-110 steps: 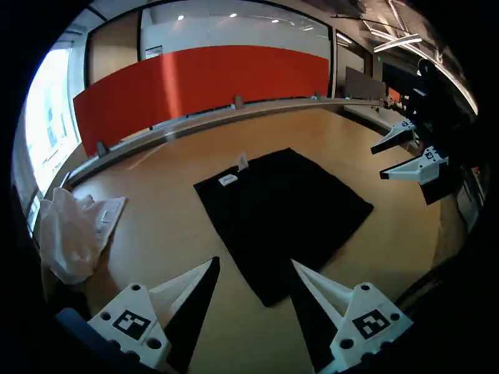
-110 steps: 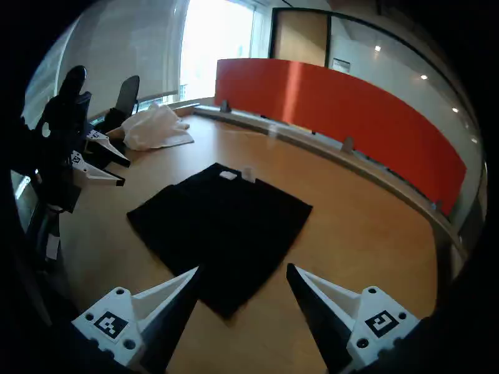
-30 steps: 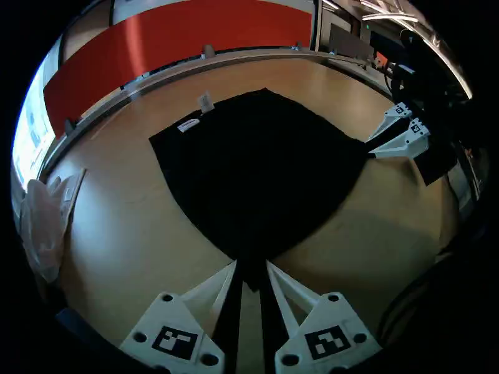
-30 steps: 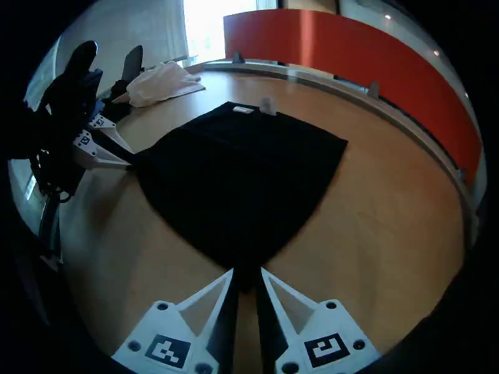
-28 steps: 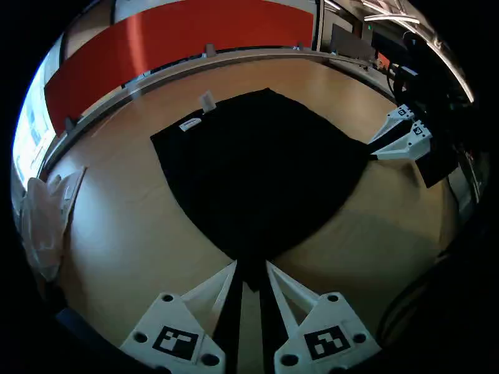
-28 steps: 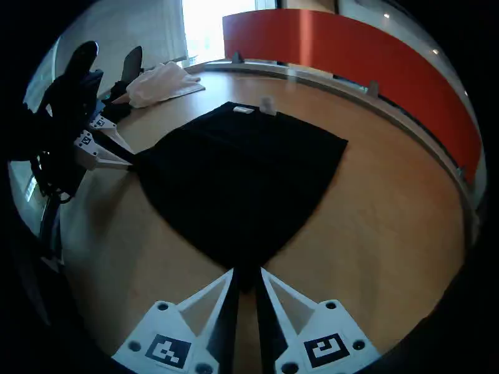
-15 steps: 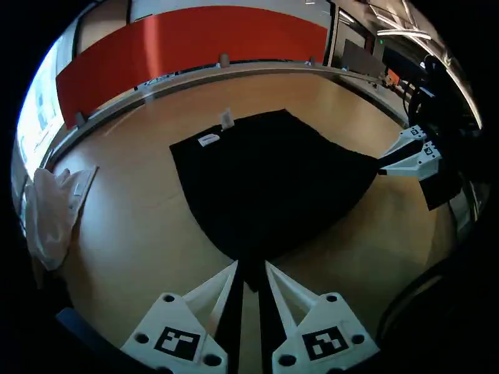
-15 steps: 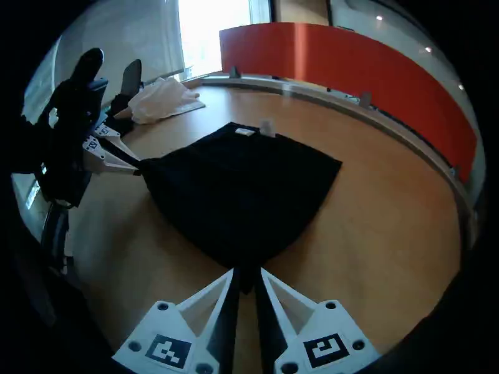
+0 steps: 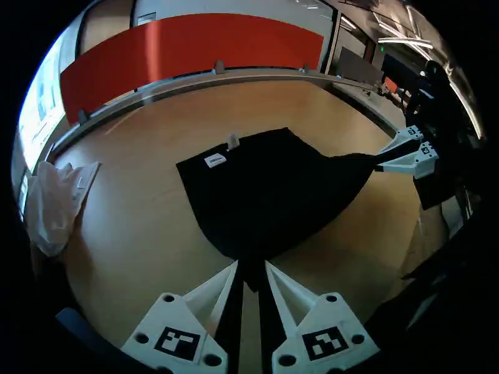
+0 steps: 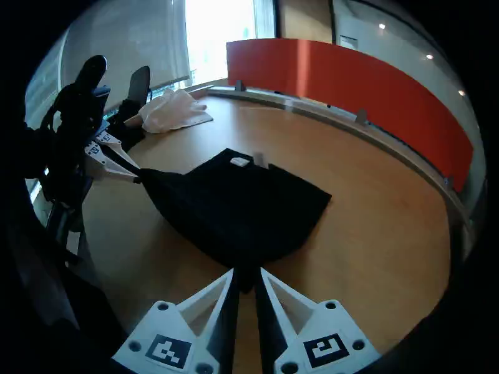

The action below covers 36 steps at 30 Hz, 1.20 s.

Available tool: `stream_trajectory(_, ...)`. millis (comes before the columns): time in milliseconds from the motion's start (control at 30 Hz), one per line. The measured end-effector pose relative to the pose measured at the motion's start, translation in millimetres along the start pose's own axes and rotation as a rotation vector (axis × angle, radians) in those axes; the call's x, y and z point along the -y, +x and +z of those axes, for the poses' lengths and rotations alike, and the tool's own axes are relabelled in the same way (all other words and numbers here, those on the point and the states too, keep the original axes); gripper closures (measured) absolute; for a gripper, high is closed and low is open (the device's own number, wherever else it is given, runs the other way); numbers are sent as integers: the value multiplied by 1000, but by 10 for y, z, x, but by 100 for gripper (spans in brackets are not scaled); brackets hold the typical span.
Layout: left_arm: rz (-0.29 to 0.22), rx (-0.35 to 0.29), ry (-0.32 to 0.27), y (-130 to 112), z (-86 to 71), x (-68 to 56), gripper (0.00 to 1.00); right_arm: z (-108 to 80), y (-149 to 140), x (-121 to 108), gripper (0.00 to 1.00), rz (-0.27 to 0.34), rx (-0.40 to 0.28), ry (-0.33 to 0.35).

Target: Fold towel

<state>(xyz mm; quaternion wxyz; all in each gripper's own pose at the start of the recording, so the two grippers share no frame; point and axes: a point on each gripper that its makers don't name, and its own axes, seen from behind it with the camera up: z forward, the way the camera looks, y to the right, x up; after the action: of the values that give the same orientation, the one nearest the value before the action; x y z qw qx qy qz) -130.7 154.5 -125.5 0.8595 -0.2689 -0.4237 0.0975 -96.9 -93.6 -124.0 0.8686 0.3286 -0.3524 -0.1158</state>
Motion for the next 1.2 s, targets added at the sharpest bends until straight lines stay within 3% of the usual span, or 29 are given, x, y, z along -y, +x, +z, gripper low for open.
stream_trajectory(433, -20, 6, -33, -109, -356, -281, 86, -423, -53, 237, 84, -4, 14, 16)
stream_trajectory(767, -30, 12, -35, -191, -483, -389, 86, -546, -108, 353, 84, -9, 30, 36)
stream_trajectory(967, -35, -2, -24, -115, -463, -347, 86, -531, -76, 330, 84, -11, 31, 35)
stream_trajectory(1200, -17, -17, -3, 105, -333, -194, 86, -394, 51, 160, 84, -26, 34, 23)
